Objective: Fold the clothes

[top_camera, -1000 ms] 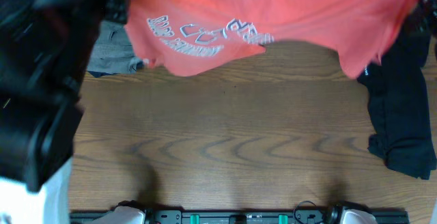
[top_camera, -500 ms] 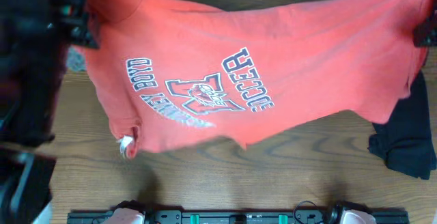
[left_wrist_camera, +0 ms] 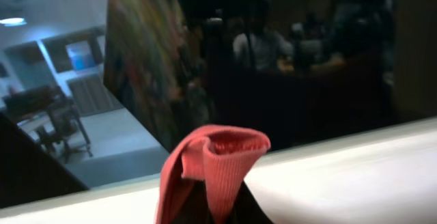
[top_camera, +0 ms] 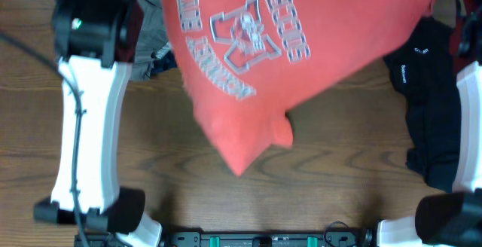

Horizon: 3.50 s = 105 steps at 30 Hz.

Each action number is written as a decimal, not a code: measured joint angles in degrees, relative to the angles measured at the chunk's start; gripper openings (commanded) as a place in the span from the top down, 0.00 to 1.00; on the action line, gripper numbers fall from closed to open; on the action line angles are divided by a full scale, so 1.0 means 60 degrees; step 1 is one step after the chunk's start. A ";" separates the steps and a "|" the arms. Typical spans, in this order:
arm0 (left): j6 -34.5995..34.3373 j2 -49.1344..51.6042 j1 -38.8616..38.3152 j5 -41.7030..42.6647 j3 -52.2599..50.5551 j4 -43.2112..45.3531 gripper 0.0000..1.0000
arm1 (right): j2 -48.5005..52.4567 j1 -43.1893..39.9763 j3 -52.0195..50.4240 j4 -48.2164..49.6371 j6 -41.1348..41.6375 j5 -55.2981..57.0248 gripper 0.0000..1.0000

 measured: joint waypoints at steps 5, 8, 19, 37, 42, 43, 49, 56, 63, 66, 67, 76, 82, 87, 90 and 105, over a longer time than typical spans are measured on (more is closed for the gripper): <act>0.0055 0.0521 0.0215 0.0000 -0.0051 0.1355 0.94 | 0.0175 0.0000 0.0109 0.1606 0.0758 0.0270 0.99; 0.0259 0.0459 0.0200 0.0011 -0.0033 0.1756 0.94 | 0.0175 -0.0004 0.0554 0.1712 0.0951 0.0408 0.99; 0.0572 0.0215 0.0182 0.0601 0.0514 -0.1574 0.94 | 0.0080 -0.0058 0.1078 -0.0940 0.1096 0.0244 0.99; -0.0160 0.0288 0.0066 0.2029 0.0474 -1.0947 0.94 | 0.1213 -0.0055 0.1067 -0.8564 -0.0754 -0.2167 0.99; -0.0444 0.0288 0.0066 0.2240 0.0474 -1.2746 0.94 | 0.1213 -0.0055 0.1071 -1.0291 -0.1257 -0.2229 0.99; -0.0514 0.0288 0.0066 0.2306 0.0474 -1.2950 0.94 | 0.1213 -0.0055 0.1071 -1.0608 -0.1362 -0.2226 0.99; -0.0750 0.0288 -0.0142 0.2743 0.0284 -1.3293 0.95 | 0.1213 -0.0055 0.1071 -1.1905 -0.1865 -0.2193 0.99; -0.0790 0.0284 -0.0998 0.2907 -0.1519 -1.3293 0.94 | 0.1213 -0.0055 0.1071 -1.2499 -0.2073 -0.1829 0.99; -0.1133 0.0288 -0.2029 0.2947 -0.4597 -1.2615 0.94 | 0.1213 -0.0062 0.1071 -1.2692 -0.2106 -0.1359 0.99; -0.1450 0.0288 -0.2499 0.2954 -0.5861 -1.1985 0.94 | 0.1213 -0.0098 0.1071 -1.2692 -0.2120 -0.1286 0.99; -0.1530 0.0288 -0.2659 0.2998 -0.6211 -1.1777 0.94 | 0.1213 -0.0124 0.1071 -1.2695 -0.2124 -0.1279 0.99; -0.1836 0.0288 -0.4102 0.3712 -0.8448 -1.0550 0.61 | 0.1213 -0.0131 0.1071 -1.2695 -0.2127 -0.1195 0.77; -0.2011 0.0288 -0.4390 0.3876 -0.8597 -1.0448 0.39 | 0.1213 -0.0131 0.1071 -1.2688 -0.2200 -0.1137 0.67; -0.2051 0.0193 -0.4342 0.3887 -0.8604 -0.9697 0.30 | 0.1213 -0.0131 0.1071 -1.2684 -0.2200 -0.1133 0.61; -0.2295 -0.0255 -0.4069 0.3705 -0.8608 -0.8943 0.22 | 0.1213 -0.0131 0.1071 -1.2677 -0.2200 -0.1129 0.57; -0.2801 -0.1129 0.0076 0.2586 -0.8612 -0.5202 0.01 | 0.1213 -0.0117 0.1071 -1.2324 -0.2200 -0.1122 0.42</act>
